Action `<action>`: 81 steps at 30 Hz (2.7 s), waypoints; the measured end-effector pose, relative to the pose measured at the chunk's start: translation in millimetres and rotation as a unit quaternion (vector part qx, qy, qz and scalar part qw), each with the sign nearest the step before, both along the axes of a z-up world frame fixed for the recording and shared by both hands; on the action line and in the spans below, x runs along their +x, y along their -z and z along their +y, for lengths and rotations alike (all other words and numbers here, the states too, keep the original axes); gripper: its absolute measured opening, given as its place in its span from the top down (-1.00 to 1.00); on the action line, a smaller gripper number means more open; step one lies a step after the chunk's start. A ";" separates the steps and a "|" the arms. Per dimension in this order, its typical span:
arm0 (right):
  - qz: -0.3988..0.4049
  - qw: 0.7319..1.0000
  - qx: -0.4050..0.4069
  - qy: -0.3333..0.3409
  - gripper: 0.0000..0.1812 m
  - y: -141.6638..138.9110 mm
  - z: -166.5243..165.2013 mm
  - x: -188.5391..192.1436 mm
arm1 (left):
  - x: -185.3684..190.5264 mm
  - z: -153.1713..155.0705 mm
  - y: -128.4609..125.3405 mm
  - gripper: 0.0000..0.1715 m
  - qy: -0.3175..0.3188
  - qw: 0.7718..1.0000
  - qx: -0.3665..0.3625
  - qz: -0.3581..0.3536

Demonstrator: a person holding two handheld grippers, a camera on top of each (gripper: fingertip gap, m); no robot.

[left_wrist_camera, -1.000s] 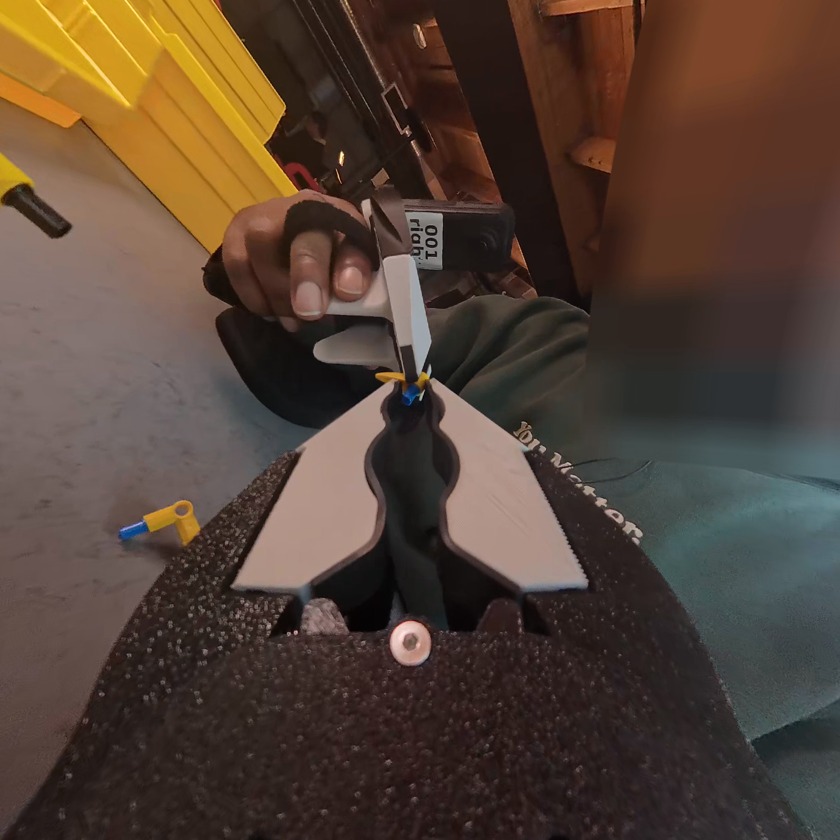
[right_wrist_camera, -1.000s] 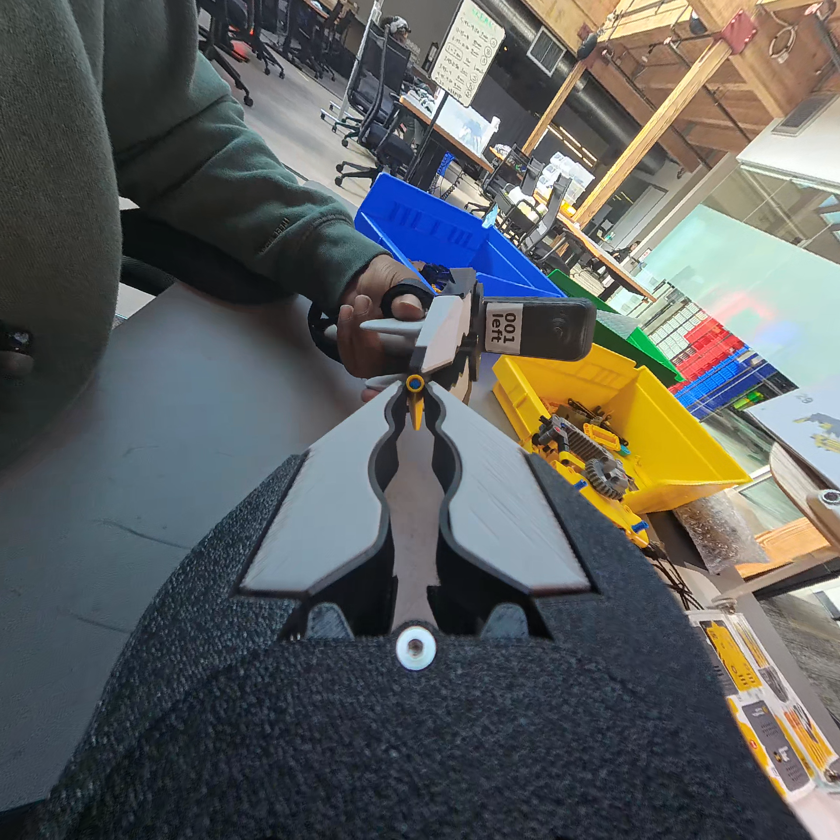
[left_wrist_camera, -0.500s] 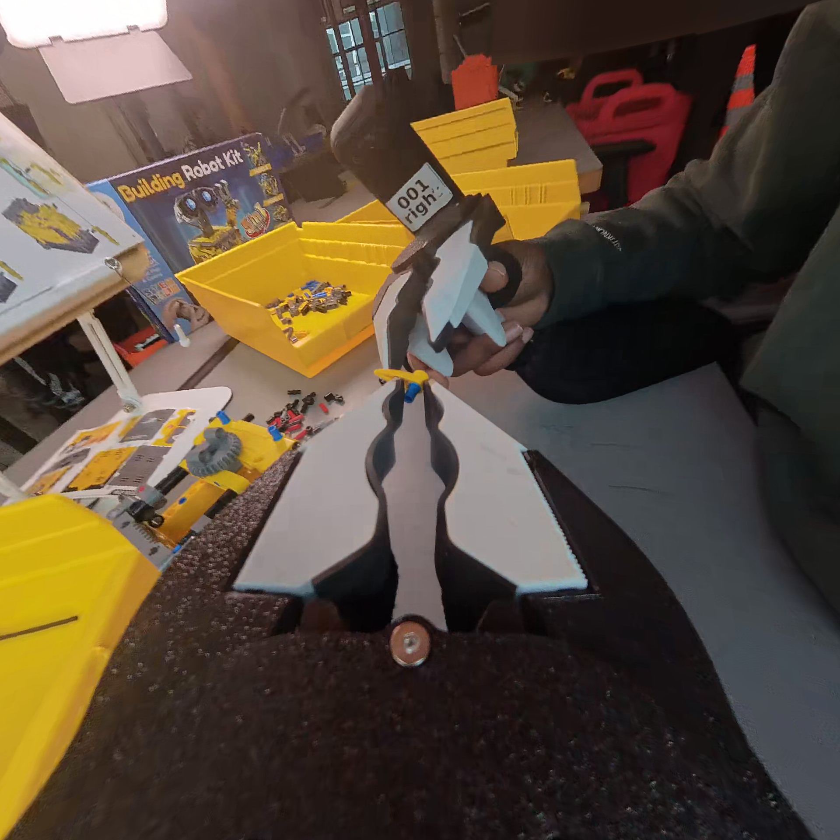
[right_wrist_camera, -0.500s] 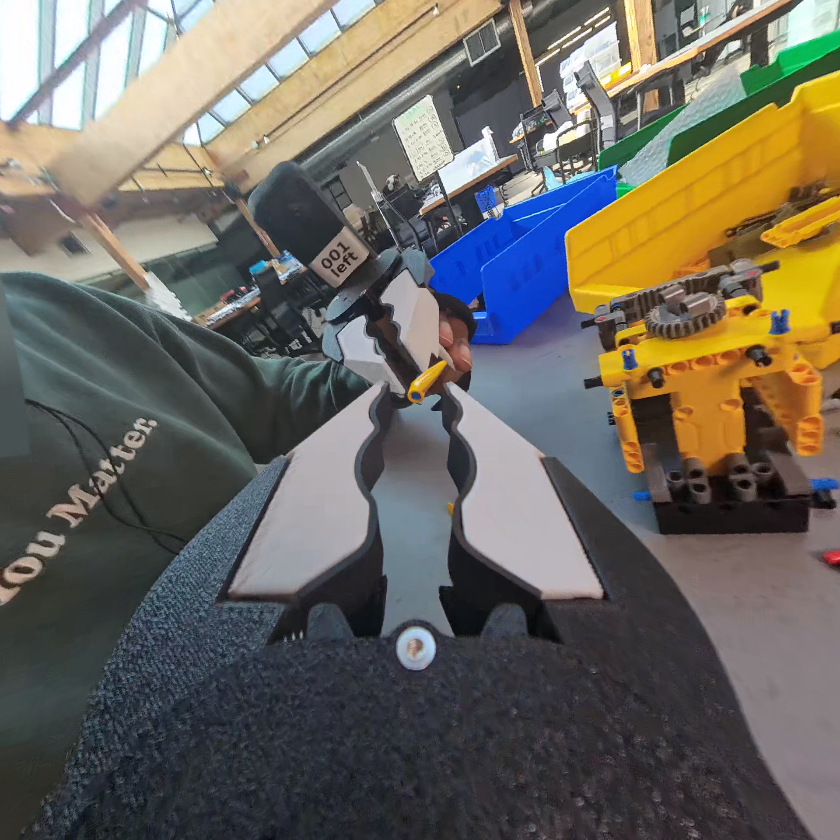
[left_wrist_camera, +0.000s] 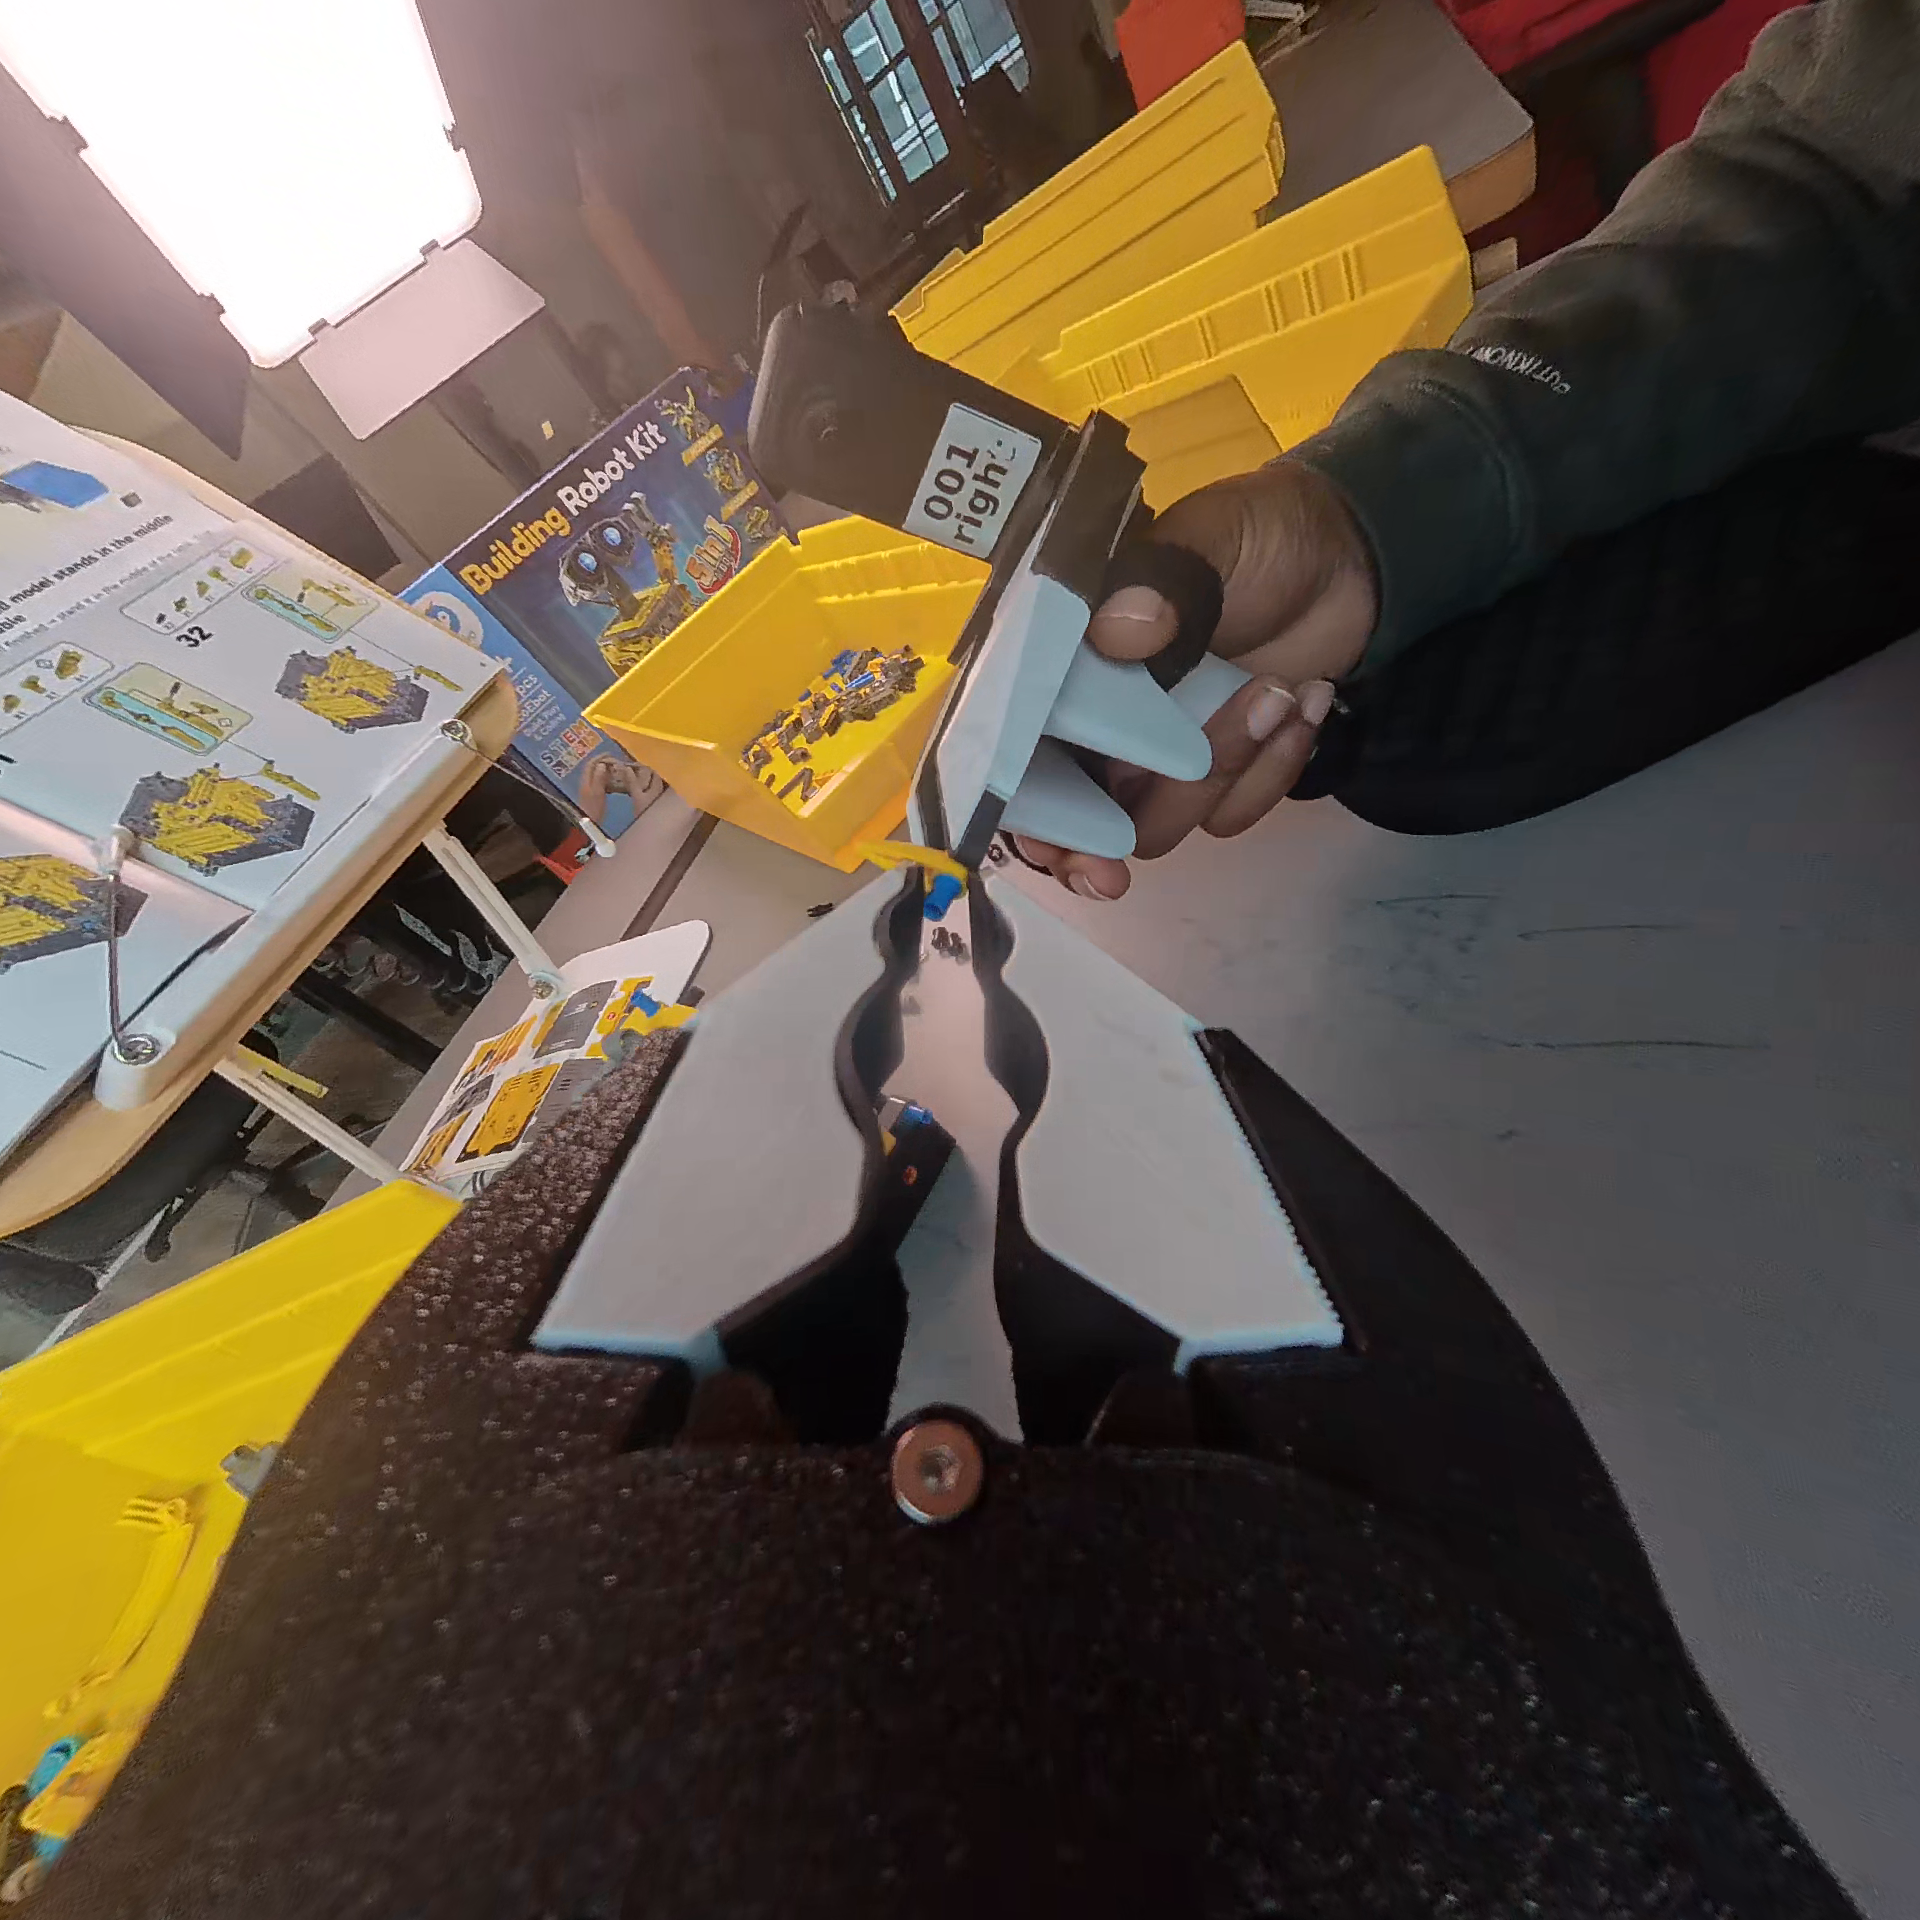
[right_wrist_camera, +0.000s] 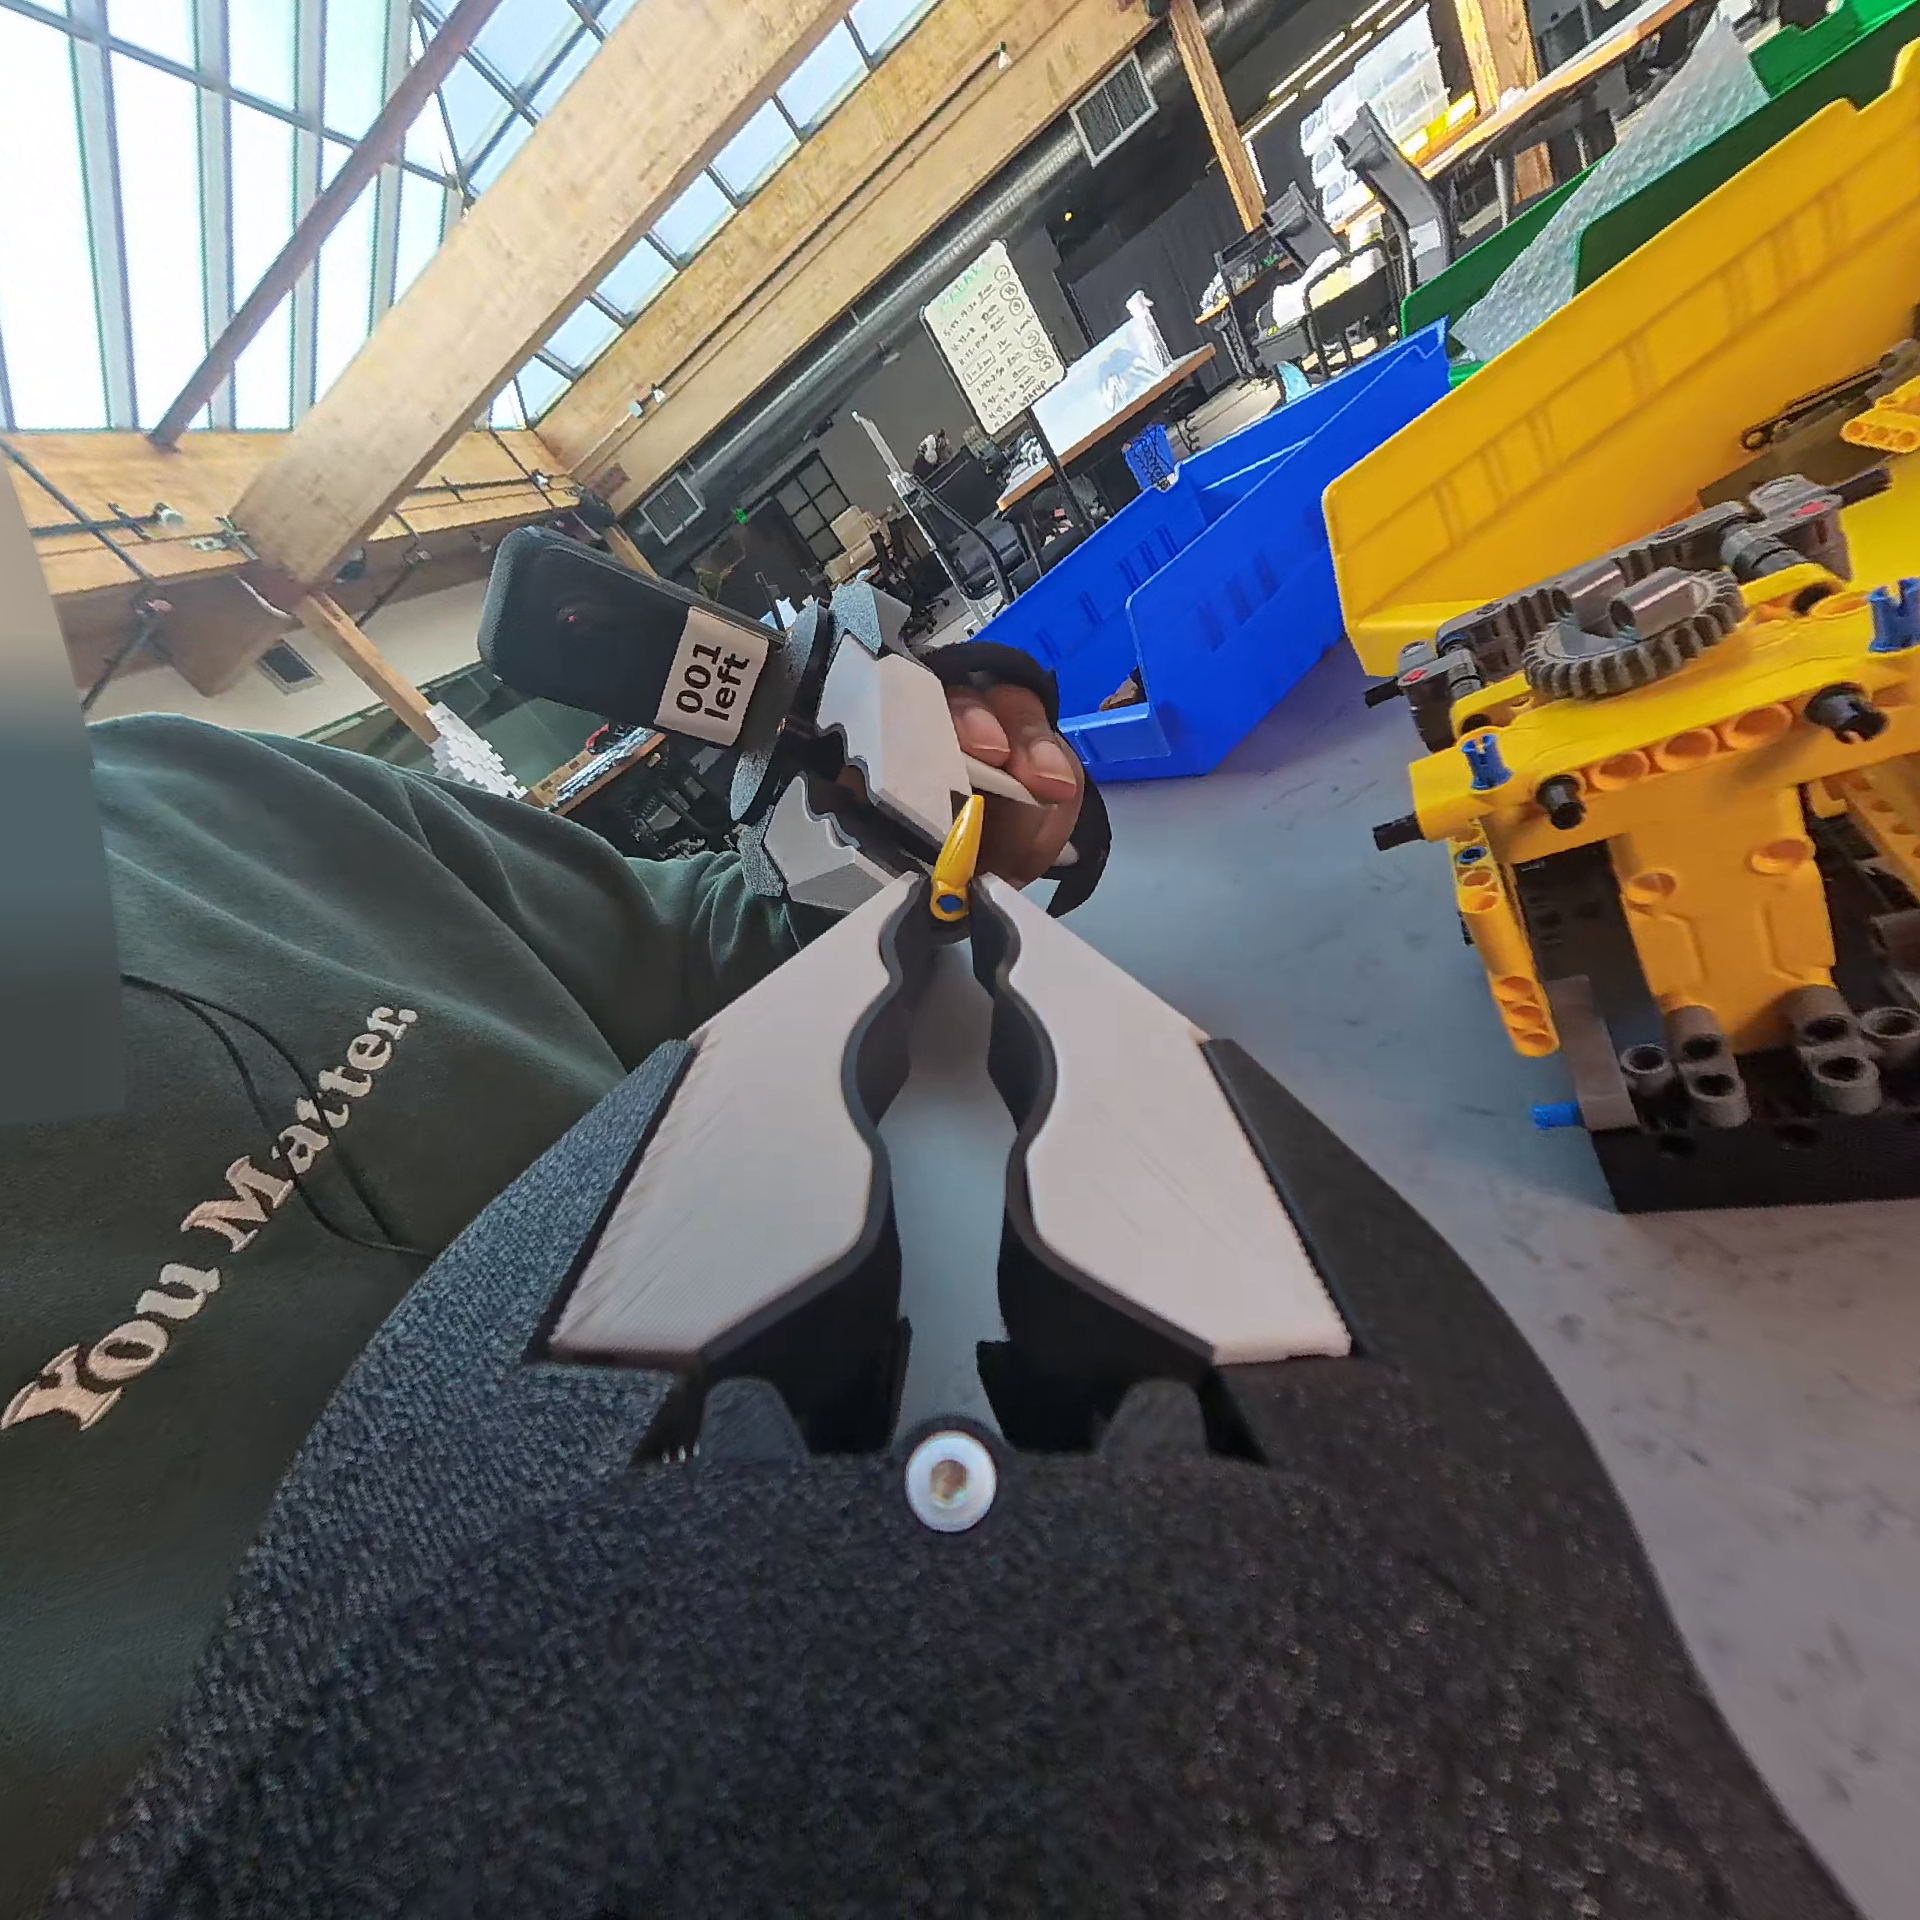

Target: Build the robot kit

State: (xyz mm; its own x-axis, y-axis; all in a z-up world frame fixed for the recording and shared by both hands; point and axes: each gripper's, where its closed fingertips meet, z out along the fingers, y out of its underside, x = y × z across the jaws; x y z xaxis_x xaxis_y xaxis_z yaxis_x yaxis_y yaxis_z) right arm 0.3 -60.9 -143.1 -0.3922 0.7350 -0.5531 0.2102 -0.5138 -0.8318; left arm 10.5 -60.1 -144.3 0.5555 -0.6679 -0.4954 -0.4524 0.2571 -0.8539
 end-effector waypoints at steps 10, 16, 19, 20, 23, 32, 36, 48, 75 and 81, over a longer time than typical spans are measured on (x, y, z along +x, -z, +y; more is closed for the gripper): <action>-0.017 0.984 0.168 0.064 0.93 19.4 34.6 9.4 | -15.6 -11.8 73.2 0.79 0.046 0.861 -0.490 -0.132; -0.029 0.980 0.181 0.075 0.93 26.4 40.7 9.1 | -10.7 -24.4 119.1 0.78 0.001 0.851 -0.525 -0.015; -0.034 0.979 0.189 0.071 0.93 29.0 38.3 8.7 | -8.4 -23.3 122.9 0.82 -0.005 0.850 -0.526 -0.008; -0.035 0.978 0.192 0.068 0.93 29.9 37.2 8.6 | -7.5 -22.9 125.0 0.88 -0.006 0.851 -0.525 -0.004; -0.029 0.978 0.195 0.066 0.93 28.4 35.8 9.4 | -2.0 -17.4 120.5 0.93 0.003 0.861 -0.508 -0.022; 0.111 0.984 0.061 0.124 0.94 -44.0 38.3 20.7 | -13.8 11.1 -23.4 0.93 0.180 0.810 -0.339 -0.444; 0.092 0.987 0.050 0.124 0.94 -36.9 26.7 11.1 | -10.8 14.7 -31.4 0.93 0.187 0.802 -0.311 -0.475; 0.040 0.988 0.094 0.118 0.94 -18.3 21.6 4.1 | -4.8 16.5 -22.4 0.93 0.168 0.814 -0.321 -0.453; -0.007 0.995 0.088 0.042 0.94 12.0 13.3 0.5 | -2.0 11.0 12.0 0.92 0.112 0.882 -0.352 -0.293; 0.005 0.995 0.097 0.036 0.94 7.6 12.2 3.7 | 1.1 8.5 7.0 0.93 0.134 0.864 -0.365 -0.320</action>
State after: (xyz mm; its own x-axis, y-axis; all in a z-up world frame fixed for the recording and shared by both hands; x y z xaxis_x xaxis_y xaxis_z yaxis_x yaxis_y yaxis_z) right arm 4.0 -48.7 -150.7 -0.3387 0.8538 -0.3953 0.1701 -0.3577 -0.9182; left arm 11.6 -51.6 -151.3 0.3365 -0.8194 0.4640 0.1646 -0.4339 -0.8858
